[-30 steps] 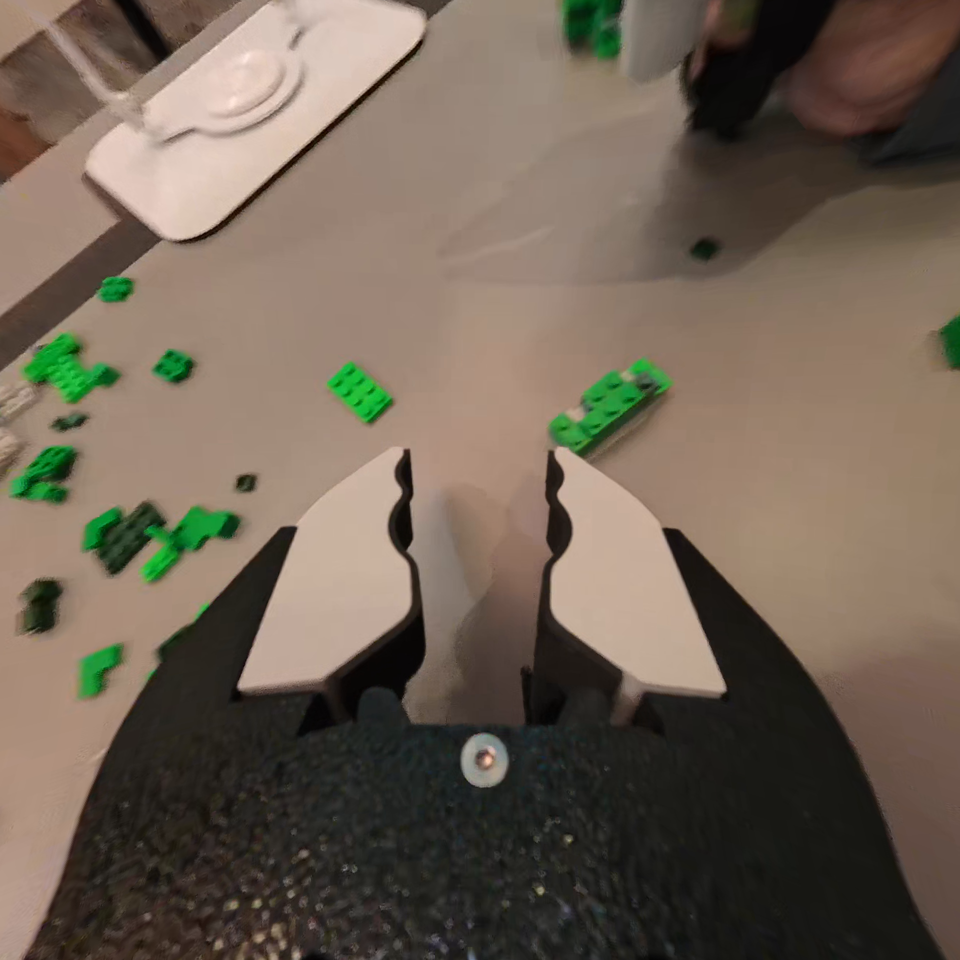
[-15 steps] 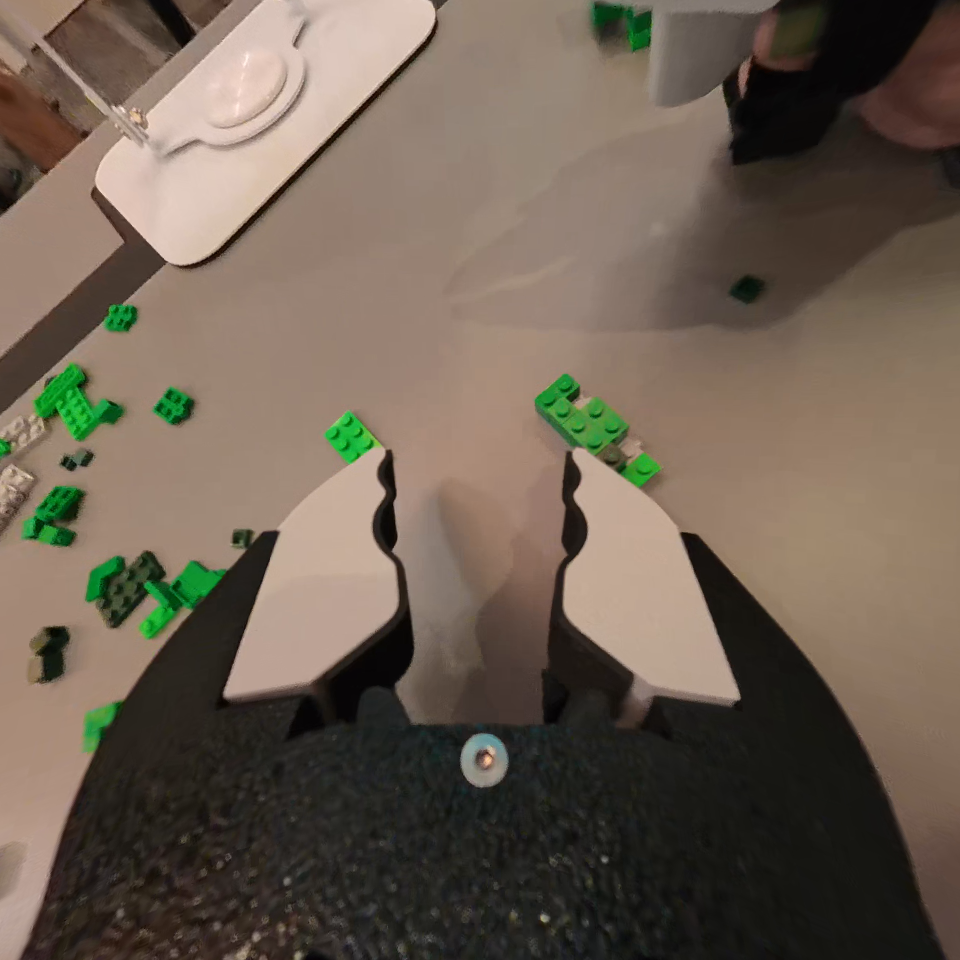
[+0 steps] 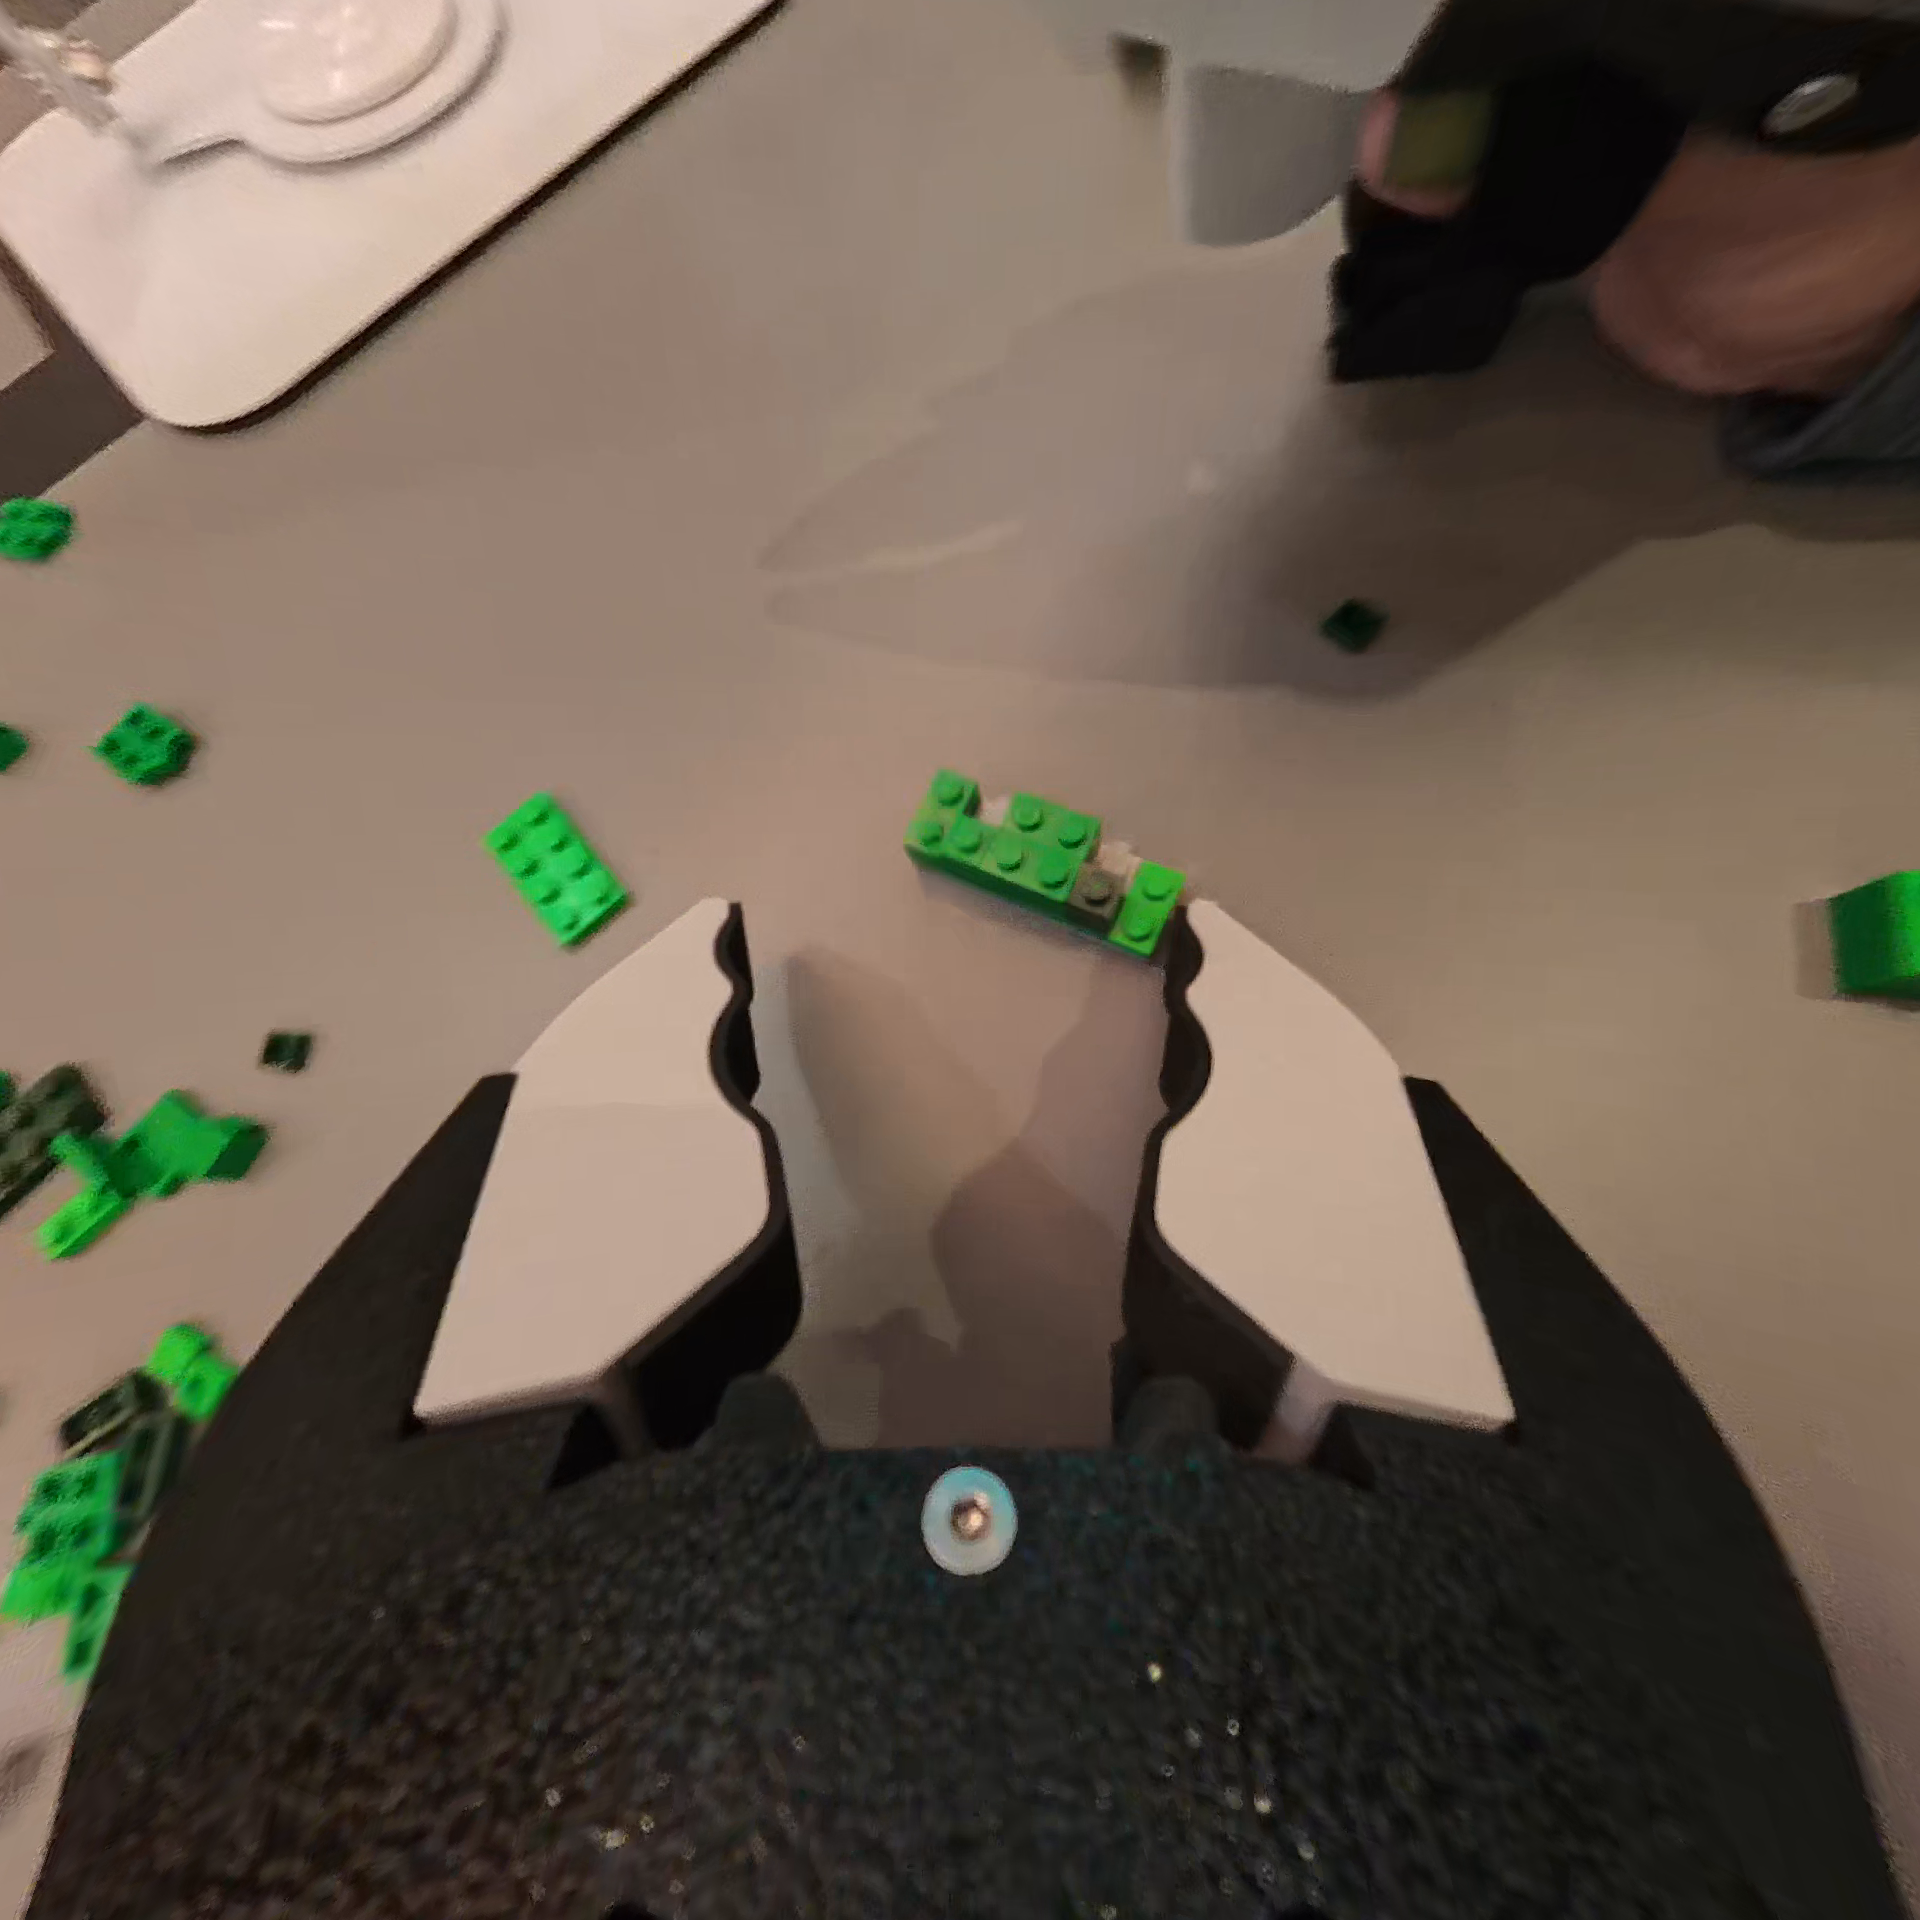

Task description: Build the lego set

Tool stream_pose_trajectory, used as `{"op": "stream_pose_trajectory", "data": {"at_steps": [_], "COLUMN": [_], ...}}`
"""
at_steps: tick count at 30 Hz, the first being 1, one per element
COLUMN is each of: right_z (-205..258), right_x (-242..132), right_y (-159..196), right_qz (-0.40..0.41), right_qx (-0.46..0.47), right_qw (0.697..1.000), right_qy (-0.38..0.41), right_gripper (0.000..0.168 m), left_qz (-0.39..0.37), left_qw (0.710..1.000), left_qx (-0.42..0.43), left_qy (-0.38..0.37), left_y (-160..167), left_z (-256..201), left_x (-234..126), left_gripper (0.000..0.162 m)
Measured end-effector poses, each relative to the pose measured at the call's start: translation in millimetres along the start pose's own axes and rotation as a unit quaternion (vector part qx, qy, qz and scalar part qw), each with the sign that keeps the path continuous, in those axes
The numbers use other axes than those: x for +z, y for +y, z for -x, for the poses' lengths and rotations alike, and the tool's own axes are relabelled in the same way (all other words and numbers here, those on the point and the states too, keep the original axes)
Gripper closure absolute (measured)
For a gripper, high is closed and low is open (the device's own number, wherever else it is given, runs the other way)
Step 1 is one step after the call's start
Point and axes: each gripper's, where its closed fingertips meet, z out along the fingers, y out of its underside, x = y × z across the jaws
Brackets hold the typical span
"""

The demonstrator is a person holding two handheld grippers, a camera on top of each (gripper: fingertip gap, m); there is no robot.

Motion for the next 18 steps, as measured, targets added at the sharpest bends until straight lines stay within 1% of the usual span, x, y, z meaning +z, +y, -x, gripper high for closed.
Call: {"op": "stream_pose_trajectory", "data": {"at_steps": [3, 6, 8, 11, 16, 18], "right_z": [0.1, 0.9, 1.4, 1.6, 2.1, 2.5], "right_x": [0.1, 0.5, 0.6, 1.0, 1.4, 1.5], "right_y": [-0.1, 0.1, 0.2, 0.7, 1.1, 1.0], "right_qz": [0.0, 0.001, 0.001, 0.003, 0.005, 0.005], "right_qx": [0.0, -0.002, -0.004, -0.005, -0.007, -0.008], "right_qw": [1.0, 1.0, 1.0, 1.0, 1.0, 1.0], "right_qy": [-0.001, -0.002, -0.002, -0.002, -0.003, -0.004], "right_gripper": [0.162, 0.162, 0.163, 0.163, 0.163, 0.163], "left_qz": [-0.017, -0.058, -0.064, -0.053, -0.05, -0.046], "left_qw": [0.999, 0.994, 0.99, 0.993, 0.997, 0.997], "left_qx": [-0.036, -0.088, -0.107, -0.092, -0.052, -0.055], "left_qy": [-0.019, 0.035, 0.062, 0.048, -0.015, -0.019], "left_y": [3.8, -2.1, -5.4, -9.2, -20.6, -21.2], "left_z": [22.0, 18.1, 10.2, 3.8, 8.7, 9.0], "left_x": [-13.0, -20.4, -18.7, -8.7, 2.0, 3.6], "left_gripper": [0.091, 0.095, 0.098, 0.098, 0.101, 0.101]}}
